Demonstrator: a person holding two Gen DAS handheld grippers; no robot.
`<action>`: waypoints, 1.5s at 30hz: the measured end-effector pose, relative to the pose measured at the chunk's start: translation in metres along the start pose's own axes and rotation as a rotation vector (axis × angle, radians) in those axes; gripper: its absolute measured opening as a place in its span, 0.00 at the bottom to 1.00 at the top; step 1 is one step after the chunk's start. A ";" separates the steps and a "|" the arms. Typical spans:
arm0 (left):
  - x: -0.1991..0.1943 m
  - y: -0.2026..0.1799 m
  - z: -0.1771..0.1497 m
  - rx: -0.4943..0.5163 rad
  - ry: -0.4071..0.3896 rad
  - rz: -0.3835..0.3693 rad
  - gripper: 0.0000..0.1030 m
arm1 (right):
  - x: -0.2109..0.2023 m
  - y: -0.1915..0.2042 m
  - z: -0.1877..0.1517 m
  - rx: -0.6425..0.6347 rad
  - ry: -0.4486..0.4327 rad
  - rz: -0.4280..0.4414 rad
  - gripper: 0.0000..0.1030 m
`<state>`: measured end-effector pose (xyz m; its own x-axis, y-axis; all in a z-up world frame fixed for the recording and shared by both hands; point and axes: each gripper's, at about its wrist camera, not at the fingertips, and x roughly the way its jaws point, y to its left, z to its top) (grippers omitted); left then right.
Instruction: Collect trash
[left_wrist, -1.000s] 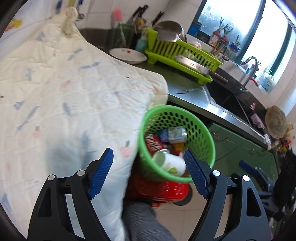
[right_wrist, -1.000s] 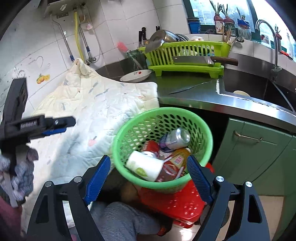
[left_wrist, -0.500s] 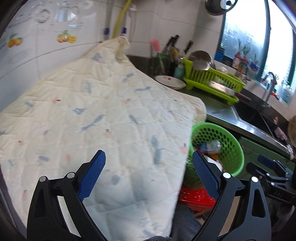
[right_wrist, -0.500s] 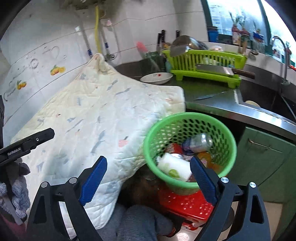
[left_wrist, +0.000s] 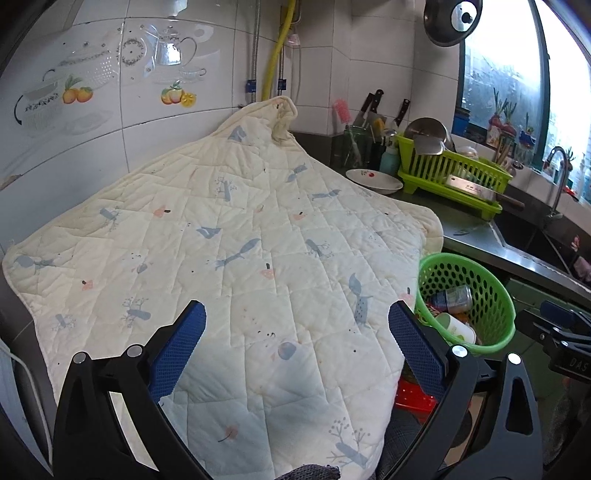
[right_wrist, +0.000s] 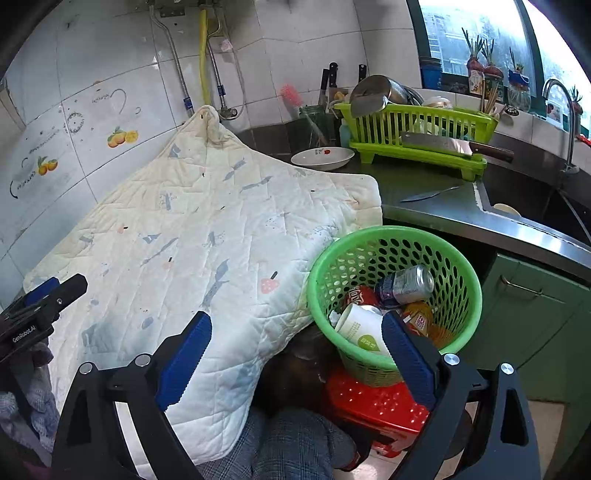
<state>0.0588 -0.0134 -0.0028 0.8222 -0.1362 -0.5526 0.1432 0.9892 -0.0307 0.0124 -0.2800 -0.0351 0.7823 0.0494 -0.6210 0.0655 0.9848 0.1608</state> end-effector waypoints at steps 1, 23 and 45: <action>-0.002 0.000 0.000 0.008 -0.008 0.013 0.95 | -0.001 0.001 0.000 -0.005 -0.001 -0.004 0.88; -0.021 -0.010 -0.008 0.101 -0.053 0.067 0.95 | -0.007 0.004 -0.005 0.002 -0.016 -0.008 0.89; -0.025 -0.013 -0.008 0.106 -0.058 0.068 0.95 | -0.011 0.005 -0.003 0.000 -0.023 -0.006 0.89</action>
<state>0.0321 -0.0221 0.0047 0.8620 -0.0745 -0.5014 0.1403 0.9855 0.0949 0.0025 -0.2755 -0.0299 0.7961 0.0394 -0.6039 0.0702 0.9851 0.1568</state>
